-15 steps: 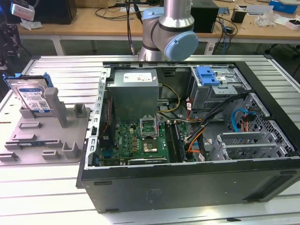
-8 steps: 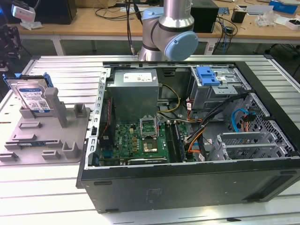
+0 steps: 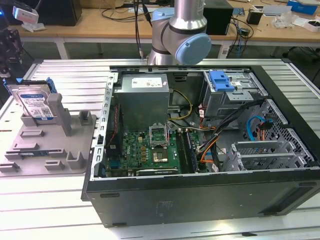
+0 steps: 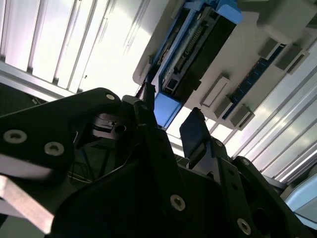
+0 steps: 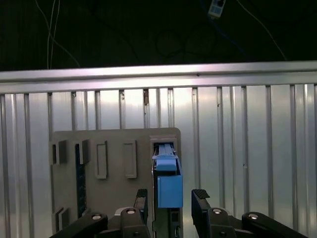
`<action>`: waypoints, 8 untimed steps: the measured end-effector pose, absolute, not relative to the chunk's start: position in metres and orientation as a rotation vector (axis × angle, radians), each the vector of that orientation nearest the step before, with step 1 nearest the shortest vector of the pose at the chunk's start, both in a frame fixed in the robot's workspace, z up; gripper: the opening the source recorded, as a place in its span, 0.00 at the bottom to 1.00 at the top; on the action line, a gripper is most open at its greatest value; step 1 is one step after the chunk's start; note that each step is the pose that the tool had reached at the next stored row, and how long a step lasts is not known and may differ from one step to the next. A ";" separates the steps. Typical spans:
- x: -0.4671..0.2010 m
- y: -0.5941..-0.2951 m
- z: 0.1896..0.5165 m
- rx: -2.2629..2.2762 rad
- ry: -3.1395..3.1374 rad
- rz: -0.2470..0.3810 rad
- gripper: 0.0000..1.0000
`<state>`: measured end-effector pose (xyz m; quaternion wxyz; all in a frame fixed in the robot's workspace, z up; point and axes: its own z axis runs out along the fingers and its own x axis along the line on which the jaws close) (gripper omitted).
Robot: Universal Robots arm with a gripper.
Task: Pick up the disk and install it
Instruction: 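Pick up the disk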
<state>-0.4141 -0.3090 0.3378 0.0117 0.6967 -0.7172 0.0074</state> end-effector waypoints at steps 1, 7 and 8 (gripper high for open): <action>-0.414 -0.309 0.338 2.173 -2.237 0.023 0.48; -0.414 -0.310 0.335 2.173 -2.237 0.023 0.48; -0.414 -0.310 0.335 2.173 -2.237 0.023 0.48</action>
